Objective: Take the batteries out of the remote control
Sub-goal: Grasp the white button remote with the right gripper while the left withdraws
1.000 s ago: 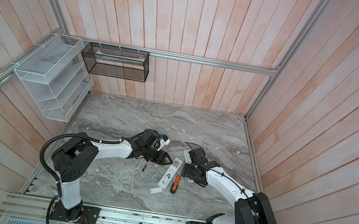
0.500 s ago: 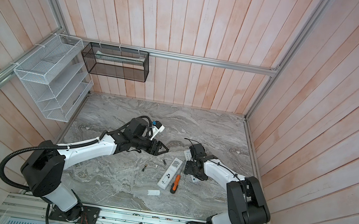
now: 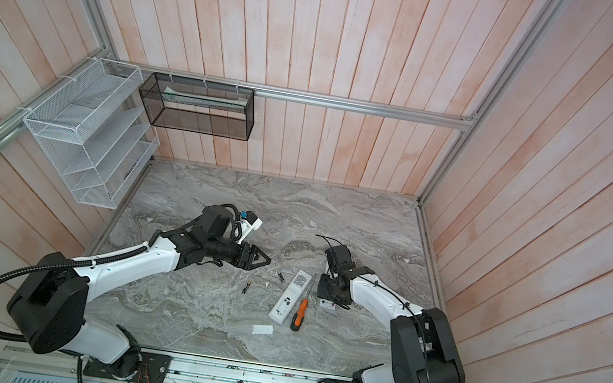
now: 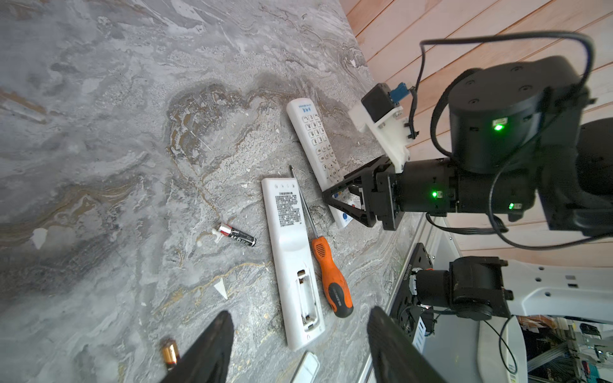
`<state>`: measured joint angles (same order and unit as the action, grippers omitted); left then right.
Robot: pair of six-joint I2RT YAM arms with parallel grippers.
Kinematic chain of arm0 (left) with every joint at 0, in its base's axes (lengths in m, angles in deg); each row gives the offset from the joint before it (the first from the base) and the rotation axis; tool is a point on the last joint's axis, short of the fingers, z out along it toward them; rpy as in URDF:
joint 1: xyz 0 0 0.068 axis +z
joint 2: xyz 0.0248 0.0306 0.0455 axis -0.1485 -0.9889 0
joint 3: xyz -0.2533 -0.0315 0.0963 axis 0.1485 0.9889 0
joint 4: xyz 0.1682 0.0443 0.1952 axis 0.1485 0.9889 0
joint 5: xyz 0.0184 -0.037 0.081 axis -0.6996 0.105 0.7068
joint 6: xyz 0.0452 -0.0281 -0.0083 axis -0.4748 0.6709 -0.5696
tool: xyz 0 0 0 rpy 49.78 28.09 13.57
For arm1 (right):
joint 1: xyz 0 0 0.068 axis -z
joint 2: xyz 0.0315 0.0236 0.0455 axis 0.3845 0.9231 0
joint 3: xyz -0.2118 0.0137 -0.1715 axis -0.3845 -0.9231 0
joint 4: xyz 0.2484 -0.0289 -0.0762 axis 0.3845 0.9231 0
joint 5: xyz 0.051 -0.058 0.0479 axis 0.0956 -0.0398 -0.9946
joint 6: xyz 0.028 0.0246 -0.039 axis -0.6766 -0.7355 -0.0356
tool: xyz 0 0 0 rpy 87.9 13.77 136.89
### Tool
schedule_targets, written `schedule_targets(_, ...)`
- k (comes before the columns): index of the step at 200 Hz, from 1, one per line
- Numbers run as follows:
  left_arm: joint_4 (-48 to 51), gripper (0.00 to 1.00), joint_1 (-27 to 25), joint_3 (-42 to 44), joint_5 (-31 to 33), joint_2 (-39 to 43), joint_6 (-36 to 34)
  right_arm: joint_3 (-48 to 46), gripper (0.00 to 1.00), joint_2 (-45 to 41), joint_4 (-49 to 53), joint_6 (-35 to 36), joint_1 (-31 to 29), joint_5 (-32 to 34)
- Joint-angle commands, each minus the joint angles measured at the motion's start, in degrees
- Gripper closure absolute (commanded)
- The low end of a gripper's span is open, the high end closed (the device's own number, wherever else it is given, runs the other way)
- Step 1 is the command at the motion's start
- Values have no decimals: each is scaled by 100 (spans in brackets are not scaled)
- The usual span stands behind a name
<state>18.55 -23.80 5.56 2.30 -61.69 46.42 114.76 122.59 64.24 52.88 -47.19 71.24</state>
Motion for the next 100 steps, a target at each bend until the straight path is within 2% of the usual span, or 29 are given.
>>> schedule_targets(1, -166, 33, 78, 147, -208, 320, -58, 200, 72, -437, 171, 36, 57, -291)
schedule_targets(31, -658, 33, 401, 505, -645, 700, 404, 358, 73, -1025, 102, 126, 66, -987)
schedule_targets(49, -1439, 32, 563, 915, -949, 1009, 981, 326, 74, -1411, -324, 211, 67, -1909)
schedule_targets(71, -2322, 31, 625, 1274, -1151, 1237, 1686, 181, 77, -1814, -1192, -4, 52, -3064)
schedule_targets(100, -3470, 30, 617, 1455, -1434, 1273, 2508, 94, 79, -1913, -2167, -404, -30, -4118)
